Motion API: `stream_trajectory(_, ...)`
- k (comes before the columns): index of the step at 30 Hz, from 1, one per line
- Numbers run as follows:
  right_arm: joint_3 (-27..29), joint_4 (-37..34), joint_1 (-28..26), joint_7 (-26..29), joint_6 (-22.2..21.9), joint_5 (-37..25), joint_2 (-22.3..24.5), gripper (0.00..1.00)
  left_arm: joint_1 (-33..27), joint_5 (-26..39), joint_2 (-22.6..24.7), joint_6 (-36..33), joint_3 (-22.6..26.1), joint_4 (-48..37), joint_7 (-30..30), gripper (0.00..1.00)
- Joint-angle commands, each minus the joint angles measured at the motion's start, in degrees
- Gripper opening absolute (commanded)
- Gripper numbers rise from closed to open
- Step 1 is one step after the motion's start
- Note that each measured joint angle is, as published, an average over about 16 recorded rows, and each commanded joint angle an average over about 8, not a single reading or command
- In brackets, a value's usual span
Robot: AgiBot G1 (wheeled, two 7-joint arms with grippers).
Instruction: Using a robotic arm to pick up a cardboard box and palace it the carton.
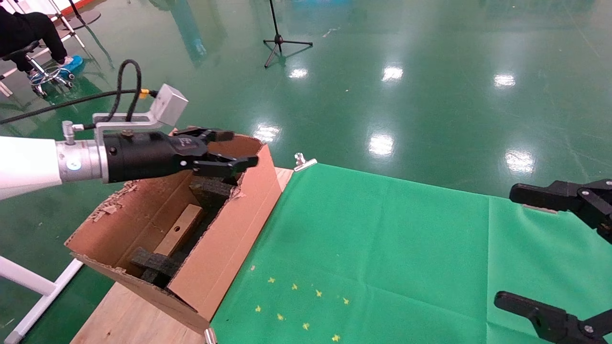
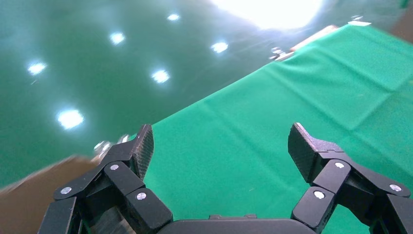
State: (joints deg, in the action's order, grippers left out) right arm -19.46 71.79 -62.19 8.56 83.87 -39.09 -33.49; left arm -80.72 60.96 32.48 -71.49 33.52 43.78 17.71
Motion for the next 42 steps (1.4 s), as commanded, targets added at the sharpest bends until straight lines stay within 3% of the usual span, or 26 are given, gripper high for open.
stream_trajectory(1,0.0,0.0,0.0,0.0,0.0,0.0,0.0,1.0,0.92,-0.92,0.12,-0.68,-0.84,1.43,-0.33,1.0)
stream_trajectory(33,-0.01,0.0,0.0,-0.01,-0.01,0.01,0.01,1.0,17.43,-17.38,2.31,-12.92,-15.92,27.11,-6.33,1.0)
stream_trajectory(42,-0.01,-0.02,0.01,-0.01,-0.02,0.02,0.01,1.0,19.93,-20.01,2.64,-14.82,-18.22,30.99,-7.17,1.0)
